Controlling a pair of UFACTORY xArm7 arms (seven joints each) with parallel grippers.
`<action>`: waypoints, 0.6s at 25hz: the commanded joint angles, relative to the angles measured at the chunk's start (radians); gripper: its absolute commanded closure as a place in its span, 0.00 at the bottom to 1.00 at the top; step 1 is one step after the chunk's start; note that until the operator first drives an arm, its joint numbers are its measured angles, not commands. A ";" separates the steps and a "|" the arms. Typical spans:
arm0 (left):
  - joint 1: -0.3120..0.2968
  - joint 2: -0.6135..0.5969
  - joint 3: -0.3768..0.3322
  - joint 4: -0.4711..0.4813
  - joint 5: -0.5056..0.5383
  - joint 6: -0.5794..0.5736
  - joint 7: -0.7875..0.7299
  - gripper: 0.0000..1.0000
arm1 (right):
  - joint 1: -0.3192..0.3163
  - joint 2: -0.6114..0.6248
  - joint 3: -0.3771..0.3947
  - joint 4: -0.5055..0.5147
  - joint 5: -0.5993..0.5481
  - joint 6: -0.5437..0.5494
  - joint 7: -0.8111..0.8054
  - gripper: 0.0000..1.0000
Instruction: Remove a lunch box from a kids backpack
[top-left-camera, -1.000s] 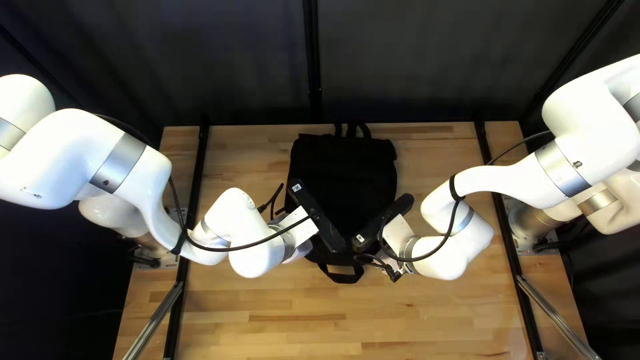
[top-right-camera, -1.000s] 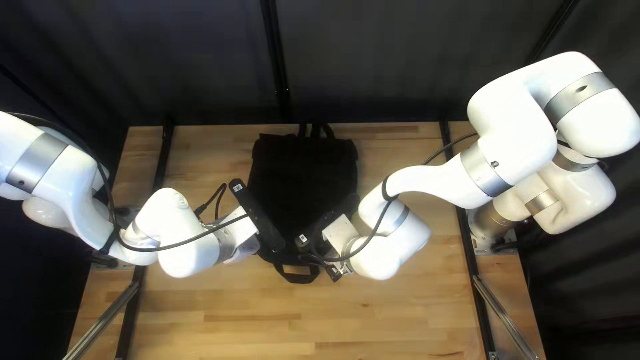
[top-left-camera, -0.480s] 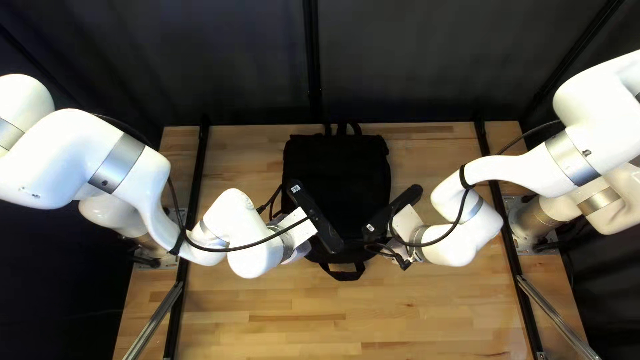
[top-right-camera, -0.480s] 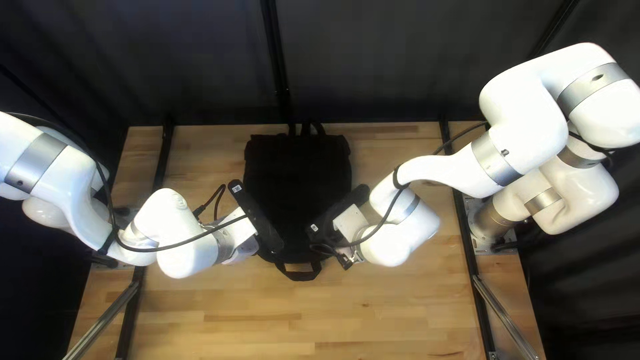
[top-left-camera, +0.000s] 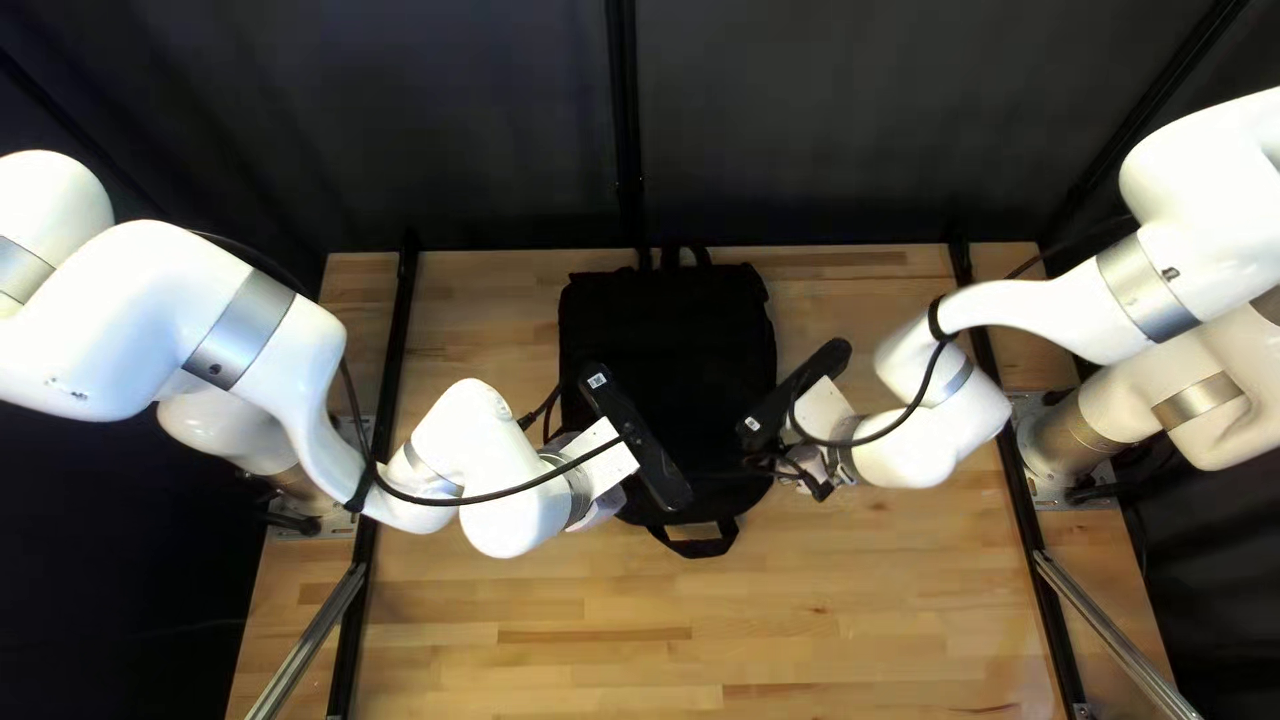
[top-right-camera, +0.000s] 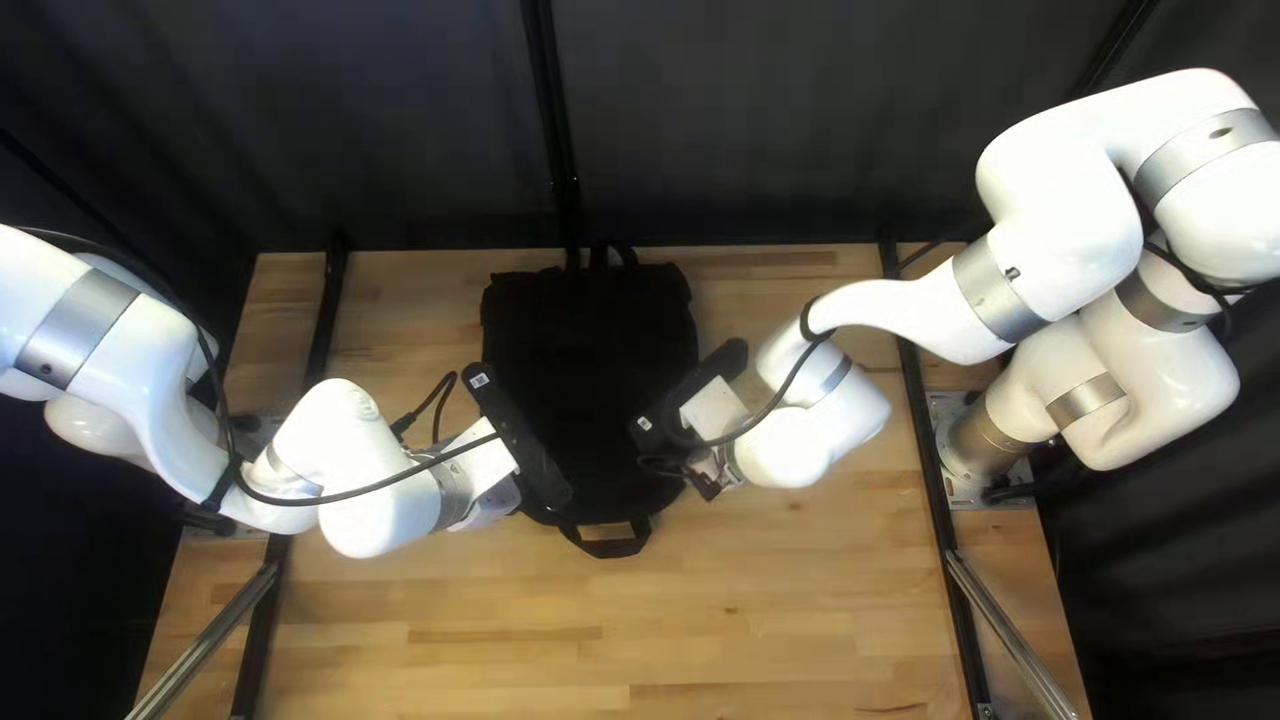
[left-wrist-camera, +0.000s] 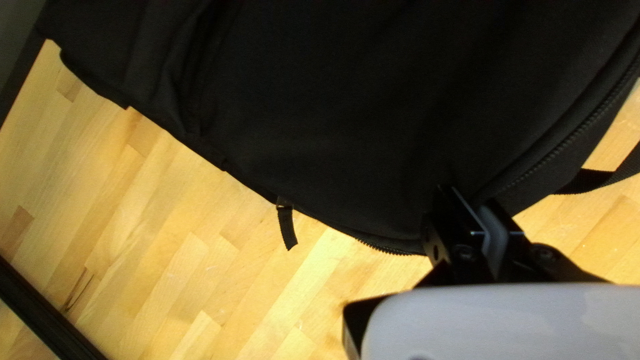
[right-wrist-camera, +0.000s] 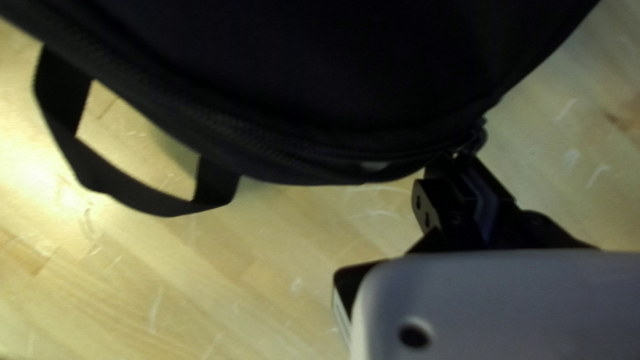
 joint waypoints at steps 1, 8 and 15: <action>0.000 0.013 0.001 0.007 -0.003 -0.009 0.001 1.00 | -0.025 -0.024 -0.025 -0.034 -0.040 -0.033 -0.024 1.00; 0.001 0.011 0.004 0.015 -0.014 -0.004 0.020 1.00 | -0.050 -0.021 -0.051 -0.045 -0.077 -0.081 -0.061 1.00; 0.002 0.012 0.007 0.021 -0.020 -0.005 0.032 1.00 | -0.050 -0.016 -0.063 -0.032 -0.044 -0.117 -0.125 1.00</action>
